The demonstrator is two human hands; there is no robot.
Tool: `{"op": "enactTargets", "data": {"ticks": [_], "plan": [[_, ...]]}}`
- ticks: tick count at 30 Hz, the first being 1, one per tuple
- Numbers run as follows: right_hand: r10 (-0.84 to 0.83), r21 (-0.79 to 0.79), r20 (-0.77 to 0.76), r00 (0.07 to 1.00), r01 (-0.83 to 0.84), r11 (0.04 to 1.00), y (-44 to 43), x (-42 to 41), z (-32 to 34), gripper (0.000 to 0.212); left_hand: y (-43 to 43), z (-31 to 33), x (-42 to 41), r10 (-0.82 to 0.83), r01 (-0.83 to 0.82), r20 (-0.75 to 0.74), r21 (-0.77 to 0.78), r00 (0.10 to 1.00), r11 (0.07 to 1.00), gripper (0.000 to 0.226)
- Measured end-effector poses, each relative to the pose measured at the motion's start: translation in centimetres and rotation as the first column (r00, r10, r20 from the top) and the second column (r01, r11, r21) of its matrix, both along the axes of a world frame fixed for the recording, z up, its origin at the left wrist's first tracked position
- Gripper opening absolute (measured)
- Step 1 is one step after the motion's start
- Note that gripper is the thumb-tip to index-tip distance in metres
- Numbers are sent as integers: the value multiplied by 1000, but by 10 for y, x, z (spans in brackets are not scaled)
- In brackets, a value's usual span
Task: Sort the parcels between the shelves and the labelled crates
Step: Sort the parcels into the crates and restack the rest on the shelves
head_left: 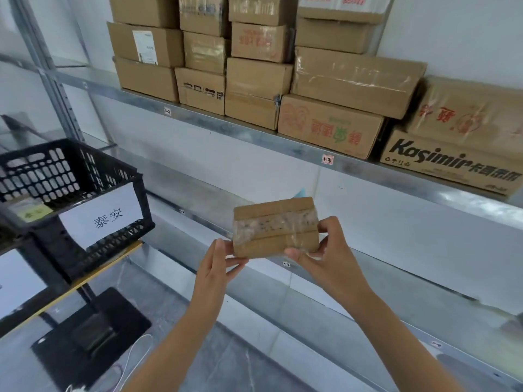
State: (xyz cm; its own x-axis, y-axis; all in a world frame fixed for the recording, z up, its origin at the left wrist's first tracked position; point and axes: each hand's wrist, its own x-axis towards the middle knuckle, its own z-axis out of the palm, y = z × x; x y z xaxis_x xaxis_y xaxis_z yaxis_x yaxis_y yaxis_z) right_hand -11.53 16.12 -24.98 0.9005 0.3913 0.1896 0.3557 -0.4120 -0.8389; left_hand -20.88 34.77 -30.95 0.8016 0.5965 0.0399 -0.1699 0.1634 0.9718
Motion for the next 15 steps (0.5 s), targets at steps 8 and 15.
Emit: {"op": "enactTargets", "data": {"ticks": [8, 15], "plan": [[57, 124, -233, 971, -29, 992, 36, 10, -5, 51, 30, -1, 5, 55, -55, -5, 8, 998, 998, 44], [111, 254, -450, 886, 8, 967, 102, 23, 0, 53, 84, 3, 1, 115, -115, 9, -13, 993, 993, 42]]}}
